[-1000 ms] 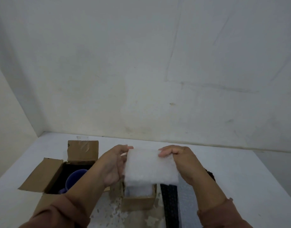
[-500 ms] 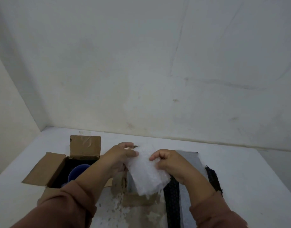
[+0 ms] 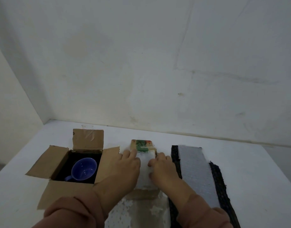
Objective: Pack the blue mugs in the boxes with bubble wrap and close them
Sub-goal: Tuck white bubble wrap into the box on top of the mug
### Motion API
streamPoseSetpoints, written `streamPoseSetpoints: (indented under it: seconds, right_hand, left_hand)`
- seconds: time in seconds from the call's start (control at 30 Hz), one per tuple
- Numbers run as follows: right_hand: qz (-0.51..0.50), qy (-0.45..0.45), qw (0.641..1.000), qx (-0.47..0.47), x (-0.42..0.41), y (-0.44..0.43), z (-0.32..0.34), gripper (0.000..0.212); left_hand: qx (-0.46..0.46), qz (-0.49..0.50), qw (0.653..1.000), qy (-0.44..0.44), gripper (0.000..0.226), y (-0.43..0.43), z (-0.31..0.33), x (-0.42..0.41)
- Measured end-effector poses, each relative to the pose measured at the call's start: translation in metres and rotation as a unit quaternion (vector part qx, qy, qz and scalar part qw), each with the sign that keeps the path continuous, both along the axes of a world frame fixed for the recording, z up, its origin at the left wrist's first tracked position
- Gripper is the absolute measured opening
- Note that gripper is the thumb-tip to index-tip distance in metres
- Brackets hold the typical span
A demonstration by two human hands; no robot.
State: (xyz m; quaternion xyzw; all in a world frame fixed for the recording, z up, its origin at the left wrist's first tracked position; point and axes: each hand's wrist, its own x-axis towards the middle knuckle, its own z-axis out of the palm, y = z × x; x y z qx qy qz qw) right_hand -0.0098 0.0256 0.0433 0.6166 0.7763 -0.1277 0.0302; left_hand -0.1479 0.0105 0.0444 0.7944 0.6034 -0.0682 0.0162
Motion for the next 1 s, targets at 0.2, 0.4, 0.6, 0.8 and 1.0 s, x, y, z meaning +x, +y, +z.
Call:
streamPoseSetpoints:
  seconds: [0.2, 0.4, 0.6, 0.8, 1.0]
  right_hand:
    - [0.151, -0.137, 0.977, -0.059, 0.002, 0.006, 0.002, 0.07]
    - [0.126, -0.159, 0.971, -0.129, -0.007, 0.016, -0.015, 0.086]
    - [0.104, 0.065, 0.985, -0.119, 0.005, 0.011, -0.021, 0.071]
    - [-0.272, 0.263, 0.925, 0.023, 0.092, -0.023, -0.057, 0.009]
    - [-0.283, 0.137, 0.947, -0.061, 0.117, -0.041, -0.091, 0.018]
  left_hand:
    - [-0.065, -0.03, 0.997, 0.029, 0.06, 0.003, -0.011, -0.01]
    - [-0.094, -0.029, 0.993, 0.062, 0.062, 0.008, -0.014, -0.004]
    - [-0.08, -0.027, 0.994, 0.076, 0.053, 0.008, -0.015, 0.001]
    - [-0.074, -0.019, 0.996, 0.037, 0.058, 0.003, -0.019, -0.005]
    - [-0.071, -0.03, 0.994, -0.073, 0.059, -0.007, -0.017, 0.023]
